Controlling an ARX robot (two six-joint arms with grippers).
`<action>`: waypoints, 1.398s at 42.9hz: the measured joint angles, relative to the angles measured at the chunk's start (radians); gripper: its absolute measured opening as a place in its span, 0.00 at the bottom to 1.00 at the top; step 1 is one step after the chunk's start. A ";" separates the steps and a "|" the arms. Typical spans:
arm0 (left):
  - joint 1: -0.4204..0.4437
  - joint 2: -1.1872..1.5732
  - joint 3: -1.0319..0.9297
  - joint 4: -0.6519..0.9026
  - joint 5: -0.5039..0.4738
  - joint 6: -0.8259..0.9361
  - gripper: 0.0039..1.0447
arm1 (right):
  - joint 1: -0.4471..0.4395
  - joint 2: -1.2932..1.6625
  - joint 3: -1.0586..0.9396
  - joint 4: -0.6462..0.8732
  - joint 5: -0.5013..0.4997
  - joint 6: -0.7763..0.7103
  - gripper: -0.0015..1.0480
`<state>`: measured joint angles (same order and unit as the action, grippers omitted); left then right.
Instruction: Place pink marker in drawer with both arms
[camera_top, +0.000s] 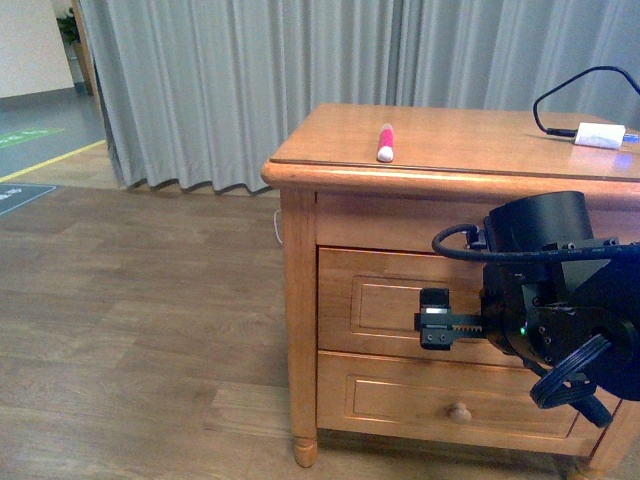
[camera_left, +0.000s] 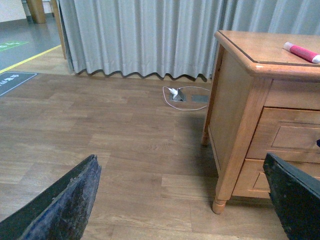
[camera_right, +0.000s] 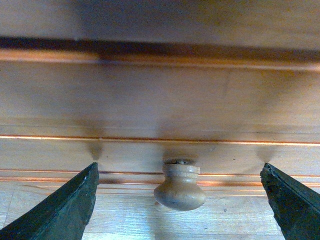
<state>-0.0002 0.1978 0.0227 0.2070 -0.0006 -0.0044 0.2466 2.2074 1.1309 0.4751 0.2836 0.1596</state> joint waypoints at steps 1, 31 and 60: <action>0.000 0.000 0.000 0.000 0.000 0.000 0.94 | 0.000 0.001 0.001 -0.001 0.000 0.000 0.88; 0.000 0.000 0.000 0.000 0.000 0.000 0.94 | -0.001 0.015 0.020 -0.051 0.006 -0.005 0.22; 0.000 0.000 0.000 0.000 0.000 0.000 0.94 | 0.123 -0.434 -0.465 -0.261 -0.063 0.111 0.22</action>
<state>-0.0002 0.1978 0.0227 0.2070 -0.0002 -0.0044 0.3695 1.7733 0.6662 0.2146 0.2207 0.2707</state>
